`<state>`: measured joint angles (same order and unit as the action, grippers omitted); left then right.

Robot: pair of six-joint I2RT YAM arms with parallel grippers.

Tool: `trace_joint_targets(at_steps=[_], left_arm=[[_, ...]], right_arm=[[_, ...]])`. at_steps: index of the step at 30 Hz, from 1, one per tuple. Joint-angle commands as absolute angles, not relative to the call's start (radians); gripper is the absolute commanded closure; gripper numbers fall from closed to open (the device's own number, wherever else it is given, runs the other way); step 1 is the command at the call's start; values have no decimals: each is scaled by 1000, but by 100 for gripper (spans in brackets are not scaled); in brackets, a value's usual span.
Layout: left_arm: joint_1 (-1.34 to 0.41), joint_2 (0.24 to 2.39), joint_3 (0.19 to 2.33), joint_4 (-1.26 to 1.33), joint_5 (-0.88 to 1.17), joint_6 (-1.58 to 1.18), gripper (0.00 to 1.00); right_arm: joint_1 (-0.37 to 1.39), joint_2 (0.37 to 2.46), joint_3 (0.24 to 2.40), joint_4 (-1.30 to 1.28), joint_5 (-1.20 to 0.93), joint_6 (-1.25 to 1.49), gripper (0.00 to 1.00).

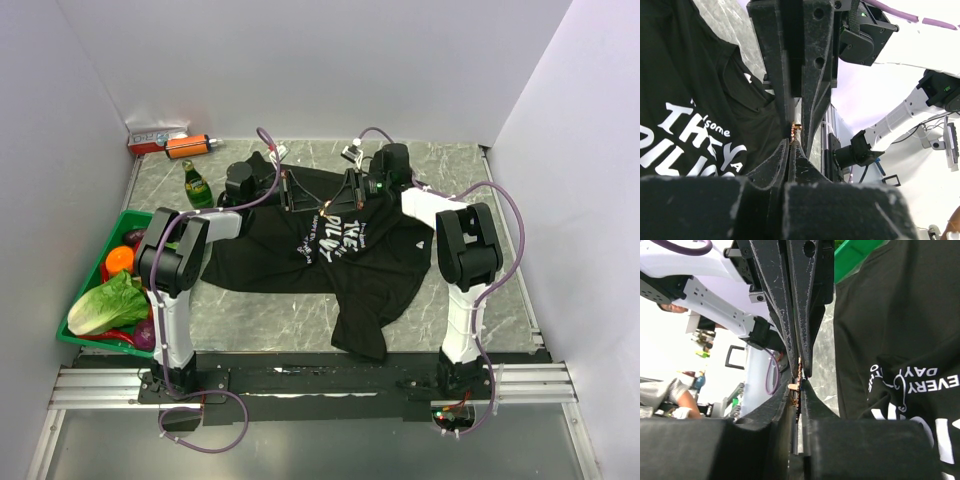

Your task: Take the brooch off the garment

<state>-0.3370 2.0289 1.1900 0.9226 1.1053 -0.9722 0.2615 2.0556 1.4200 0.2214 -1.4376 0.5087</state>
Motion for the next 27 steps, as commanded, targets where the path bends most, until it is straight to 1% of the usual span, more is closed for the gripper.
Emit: trace_joint_targets(at_steps=[1, 3, 4, 5, 6, 8, 10, 12, 13, 14, 15, 16, 18, 19, 22, 27], left_arm=[[-339, 2000, 1236, 954, 1143, -921, 99], [-334, 1984, 1239, 907, 1144, -898, 99], [-328, 1980, 1239, 891, 1144, -878, 99], [-327, 1977, 1241, 867, 1146, -867, 99], [-324, 1971, 1241, 856, 1147, -853, 99], [-318, 1967, 1239, 841, 1146, -845, 99], [-311, 1964, 1239, 833, 1140, -838, 99], [-311, 1959, 1243, 825, 1137, -833, 99], [-310, 1959, 1243, 825, 1131, -834, 99], [-310, 1959, 1243, 830, 1129, -838, 99], [-310, 1959, 1241, 851, 1131, -857, 99], [-308, 1962, 1238, 867, 1128, -870, 99], [-308, 1965, 1236, 905, 1126, -903, 99], [-308, 1967, 1236, 914, 1127, -913, 99], [-308, 1968, 1235, 945, 1127, -933, 99], [-307, 1970, 1233, 963, 1123, -953, 99]], right_arm=[[261, 2031, 1473, 222, -1420, 474, 63], [221, 2011, 1408, 372, -1407, 641, 49], [206, 2000, 1382, 529, -1402, 708, 37], [190, 1999, 1359, 561, -1401, 791, 34], [166, 1994, 1361, 551, -1405, 793, 32], [149, 1987, 1402, 427, -1420, 717, 32], [132, 1977, 1428, 396, -1420, 684, 32], [129, 1974, 1443, 312, -1399, 637, 33], [132, 1965, 1466, 245, -1385, 532, 34], [138, 1960, 1479, 104, -1368, 465, 35], [146, 1956, 1491, 21, -1330, 395, 36], [167, 1944, 1518, -54, -1313, 255, 36], [193, 1933, 1537, -205, -1255, 145, 38], [210, 1918, 1528, -213, -1240, 100, 38], [225, 1884, 1474, -129, -1166, 139, 37], [268, 1879, 1479, -129, -1143, 114, 37]])
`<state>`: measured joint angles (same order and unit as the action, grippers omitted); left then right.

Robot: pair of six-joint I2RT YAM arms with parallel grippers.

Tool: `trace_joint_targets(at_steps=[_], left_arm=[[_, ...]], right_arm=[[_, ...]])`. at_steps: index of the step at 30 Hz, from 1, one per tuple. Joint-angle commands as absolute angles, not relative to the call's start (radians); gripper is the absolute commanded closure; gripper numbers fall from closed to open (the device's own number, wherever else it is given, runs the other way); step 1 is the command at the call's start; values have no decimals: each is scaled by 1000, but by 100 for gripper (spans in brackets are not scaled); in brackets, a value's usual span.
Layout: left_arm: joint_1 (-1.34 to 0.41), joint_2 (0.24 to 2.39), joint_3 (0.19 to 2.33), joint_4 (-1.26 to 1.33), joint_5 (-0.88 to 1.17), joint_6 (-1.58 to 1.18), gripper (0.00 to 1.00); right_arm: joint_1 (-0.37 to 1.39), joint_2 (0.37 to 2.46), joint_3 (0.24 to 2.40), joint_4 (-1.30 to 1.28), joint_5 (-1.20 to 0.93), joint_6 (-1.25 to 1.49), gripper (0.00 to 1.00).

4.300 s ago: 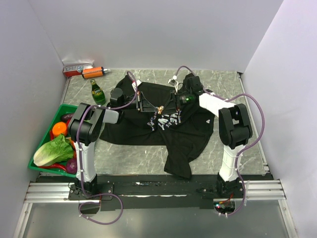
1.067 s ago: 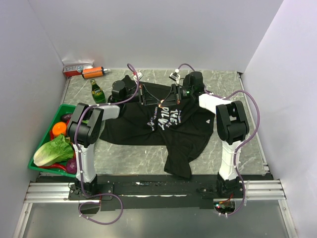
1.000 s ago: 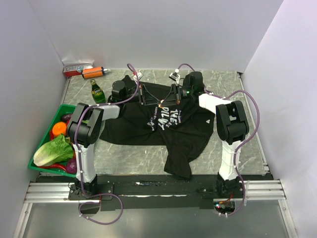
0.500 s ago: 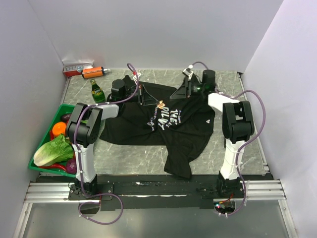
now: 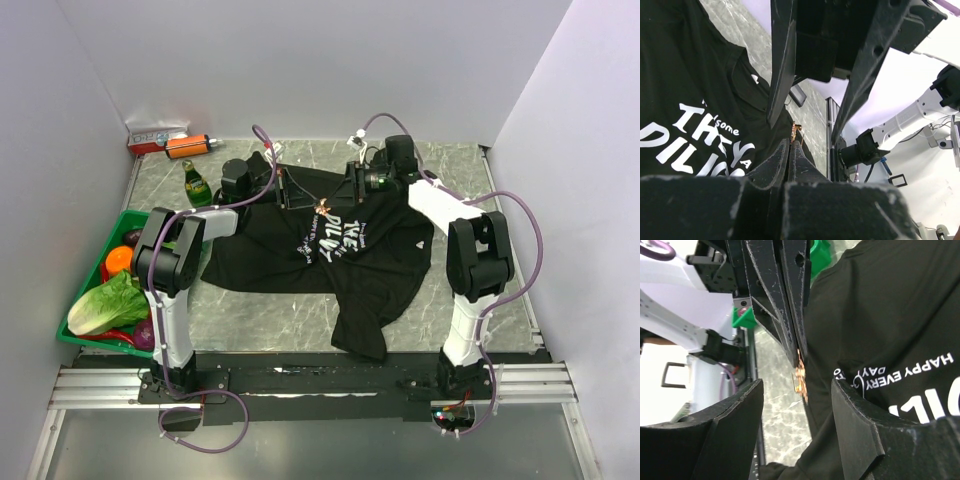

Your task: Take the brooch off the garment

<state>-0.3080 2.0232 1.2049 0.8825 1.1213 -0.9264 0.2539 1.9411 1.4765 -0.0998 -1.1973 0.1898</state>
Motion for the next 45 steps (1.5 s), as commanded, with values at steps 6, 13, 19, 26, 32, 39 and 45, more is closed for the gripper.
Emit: trace_joint_targets(at_steps=[6, 13, 19, 26, 32, 39, 45], left_arm=[[-301, 1976, 1235, 976, 1115, -968, 99], [-298, 1977, 1233, 989, 1115, -976, 99], [-296, 1979, 1236, 992, 1118, -974, 99], [-296, 1980, 1239, 982, 1117, -963, 99], [-298, 1977, 1244, 985, 1117, -963, 99], [-299, 1974, 1241, 996, 1123, -963, 99], [-299, 1967, 1239, 988, 1137, -947, 99]], right_arm=[[287, 1891, 1486, -160, -1161, 95, 46], [290, 1905, 1500, -172, -1155, 89, 62], [290, 1917, 1496, -137, -1153, 144, 64], [295, 1928, 1499, -103, -1166, 190, 57], [296, 1936, 1503, -118, -1137, 199, 57], [296, 1953, 1519, -164, -1063, 195, 63], [284, 1971, 1511, -121, -1045, 267, 65]])
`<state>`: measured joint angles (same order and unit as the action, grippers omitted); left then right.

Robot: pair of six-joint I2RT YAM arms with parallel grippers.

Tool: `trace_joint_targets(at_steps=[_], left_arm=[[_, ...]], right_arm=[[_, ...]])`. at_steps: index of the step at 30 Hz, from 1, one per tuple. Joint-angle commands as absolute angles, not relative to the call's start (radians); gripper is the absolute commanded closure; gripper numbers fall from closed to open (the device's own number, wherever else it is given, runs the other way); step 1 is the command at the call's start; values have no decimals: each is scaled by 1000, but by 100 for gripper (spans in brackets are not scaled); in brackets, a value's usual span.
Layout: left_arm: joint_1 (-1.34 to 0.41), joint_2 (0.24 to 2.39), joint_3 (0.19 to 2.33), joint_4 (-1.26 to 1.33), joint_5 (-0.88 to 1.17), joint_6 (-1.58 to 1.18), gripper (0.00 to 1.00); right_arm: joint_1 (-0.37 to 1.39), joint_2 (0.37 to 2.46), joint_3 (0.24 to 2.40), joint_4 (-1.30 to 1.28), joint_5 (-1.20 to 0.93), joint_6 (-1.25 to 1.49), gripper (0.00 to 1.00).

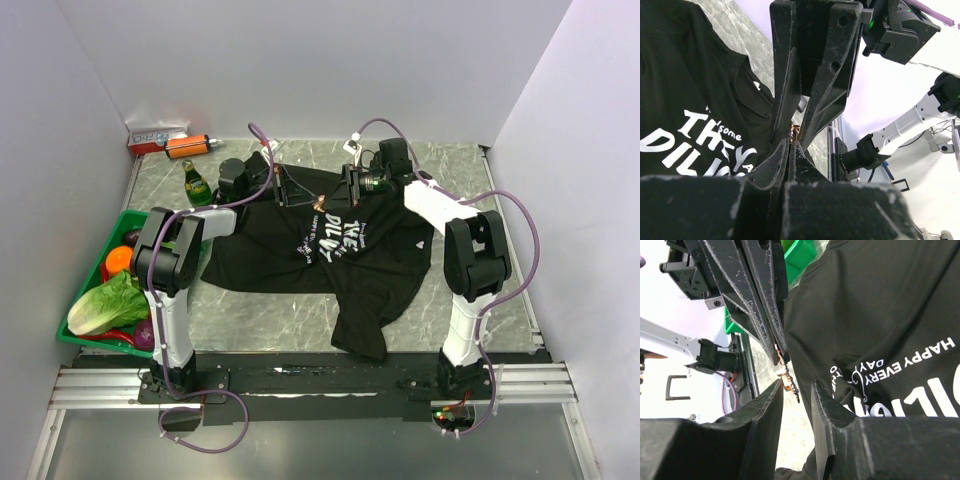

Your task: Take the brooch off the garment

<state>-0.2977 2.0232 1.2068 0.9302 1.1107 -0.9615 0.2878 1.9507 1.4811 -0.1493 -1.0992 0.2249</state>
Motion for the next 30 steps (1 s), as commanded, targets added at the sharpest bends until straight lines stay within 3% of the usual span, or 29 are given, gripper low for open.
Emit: trace_joint_targets(at_steps=[1, 17, 23, 30], left_arm=[[-301, 1965, 1238, 986, 1141, -940, 99], [-301, 1942, 1236, 925, 1131, -873, 99], [-299, 1947, 1264, 821, 1112, -806, 99], [-287, 1945, 1296, 772, 1133, -758, 99]], right_arm=[[282, 1974, 1512, -117, -1045, 273, 66], [219, 1977, 1436, 24, -1040, 474, 66], [219, 1944, 1442, 74, -1192, 418, 52], [190, 1881, 1506, -89, -1273, 220, 49]])
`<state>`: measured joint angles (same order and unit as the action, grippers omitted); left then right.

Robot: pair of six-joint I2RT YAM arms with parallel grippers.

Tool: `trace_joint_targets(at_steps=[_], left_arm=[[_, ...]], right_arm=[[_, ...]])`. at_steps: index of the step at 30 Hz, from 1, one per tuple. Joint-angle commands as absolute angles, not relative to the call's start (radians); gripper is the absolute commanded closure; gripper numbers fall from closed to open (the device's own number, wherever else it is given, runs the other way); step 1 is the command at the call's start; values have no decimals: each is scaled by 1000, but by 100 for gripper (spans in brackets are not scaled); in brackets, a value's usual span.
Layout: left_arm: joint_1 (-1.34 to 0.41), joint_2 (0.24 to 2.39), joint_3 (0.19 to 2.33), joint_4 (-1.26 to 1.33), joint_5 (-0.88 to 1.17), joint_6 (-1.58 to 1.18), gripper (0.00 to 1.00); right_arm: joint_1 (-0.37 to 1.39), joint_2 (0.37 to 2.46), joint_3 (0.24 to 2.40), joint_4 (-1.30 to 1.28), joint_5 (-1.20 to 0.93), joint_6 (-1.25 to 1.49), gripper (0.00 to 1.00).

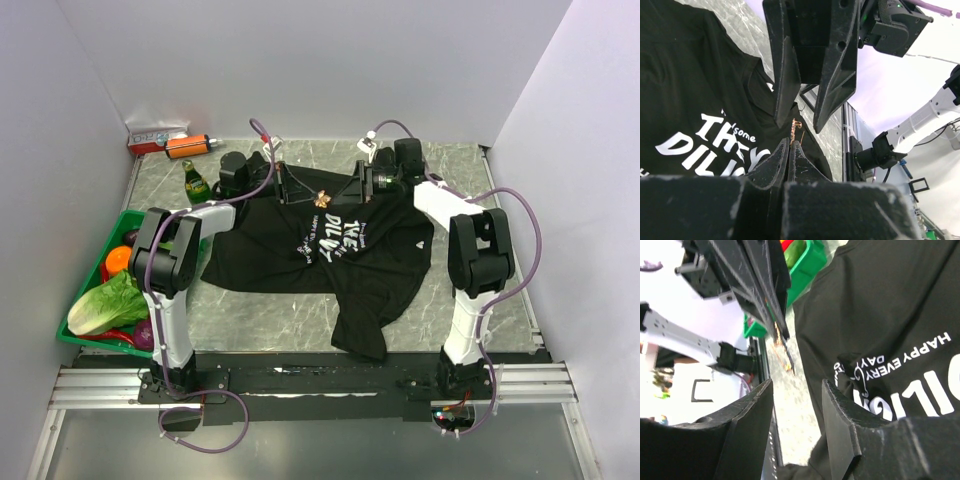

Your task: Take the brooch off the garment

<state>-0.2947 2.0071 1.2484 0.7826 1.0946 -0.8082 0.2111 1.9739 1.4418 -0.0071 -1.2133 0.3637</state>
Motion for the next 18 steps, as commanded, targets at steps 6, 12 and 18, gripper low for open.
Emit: trace_joint_targets(at_steps=[6, 12, 18], left_arm=[[-276, 1948, 1358, 648, 1158, -671, 99], [-276, 1922, 1347, 647, 1169, -652, 99], [-275, 1902, 1338, 633, 1180, -633, 99]], right_arm=[[193, 1888, 1560, -181, -1232, 117, 47], [229, 1904, 1618, -201, -1212, 83, 40], [268, 1904, 1621, -186, -1186, 80, 37]])
